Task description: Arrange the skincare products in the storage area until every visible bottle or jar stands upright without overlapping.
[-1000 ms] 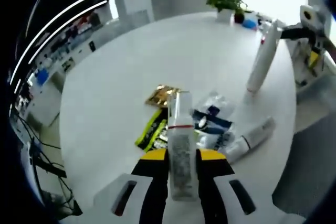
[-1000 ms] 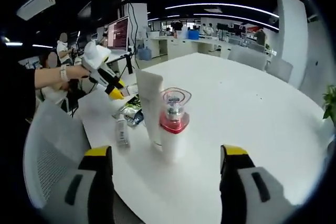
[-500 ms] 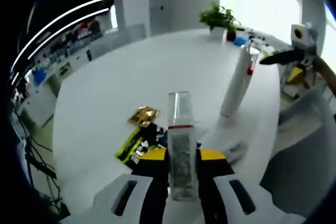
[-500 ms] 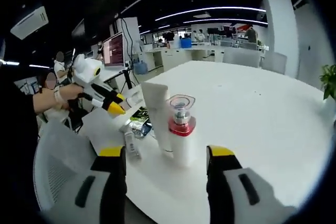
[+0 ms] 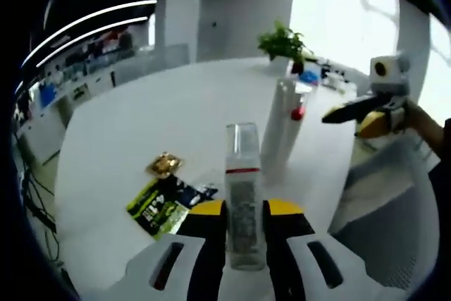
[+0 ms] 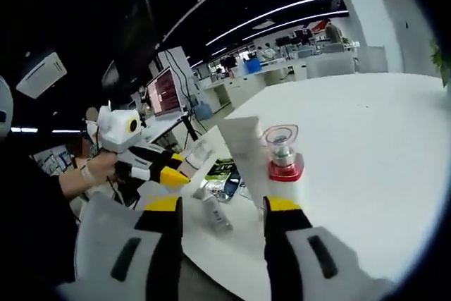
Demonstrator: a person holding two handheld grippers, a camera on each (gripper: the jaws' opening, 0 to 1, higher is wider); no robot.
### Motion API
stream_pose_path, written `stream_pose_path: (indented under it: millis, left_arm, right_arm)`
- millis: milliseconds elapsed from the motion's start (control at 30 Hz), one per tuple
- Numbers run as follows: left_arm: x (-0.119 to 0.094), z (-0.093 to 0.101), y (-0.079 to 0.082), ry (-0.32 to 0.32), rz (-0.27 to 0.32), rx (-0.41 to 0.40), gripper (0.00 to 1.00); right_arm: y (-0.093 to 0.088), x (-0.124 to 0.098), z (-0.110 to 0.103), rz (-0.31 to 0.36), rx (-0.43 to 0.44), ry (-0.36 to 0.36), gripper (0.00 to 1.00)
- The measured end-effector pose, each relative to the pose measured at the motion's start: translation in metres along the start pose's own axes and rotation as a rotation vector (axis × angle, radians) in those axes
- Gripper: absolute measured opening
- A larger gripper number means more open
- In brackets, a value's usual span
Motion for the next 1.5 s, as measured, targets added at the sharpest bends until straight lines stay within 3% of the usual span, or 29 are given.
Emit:
stream_pose_path:
  millis: [300, 667, 800, 1033, 1267, 1400, 1500]
  left_arm:
    - [0.005, 0.027, 0.003, -0.071, 0.026, -0.018, 0.16]
    - [0.011, 0.055, 0.014, -0.217, 0.113, -0.098, 0.16]
    - [0.014, 0.061, 0.015, -0.255, 0.123, -0.115, 0.16]
    - [0.021, 0.072, 0.018, -0.322, 0.145, -0.141, 0.16]
    - [0.025, 0.074, 0.018, -0.334, 0.139, -0.145, 0.16]
    - [0.029, 0.075, 0.016, -0.327, 0.119, -0.107, 0.17]
    - [0.032, 0.074, 0.013, -0.295, 0.074, -0.030, 0.17]
  right_arm:
    - [-0.003, 0.017, -0.018, 0.018, 0.068, 0.063, 0.39]
    - [0.002, 0.026, -0.024, 0.129, 0.399, 0.199, 0.34]
    - [0.004, 0.025, -0.022, 0.163, 0.469, 0.235, 0.31]
    - [0.007, 0.022, -0.021, 0.190, 0.503, 0.254, 0.27]
    - [0.009, 0.019, -0.019, 0.190, 0.469, 0.238, 0.22]
    - [0.009, 0.018, -0.020, 0.183, 0.434, 0.229, 0.21]
    - [0.007, 0.018, -0.022, 0.164, 0.389, 0.221, 0.20]
Point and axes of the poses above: the point that each gripper's makers call its tool centre point, and the gripper's own axes: x roughly forward along the fingers, z roughly to its right, y roughly out of its top, the point moved 6 cm from there along -x, roughly backward along the fingers, and after that the axes turned 9 degrees about -y, right-handed, at the moved point
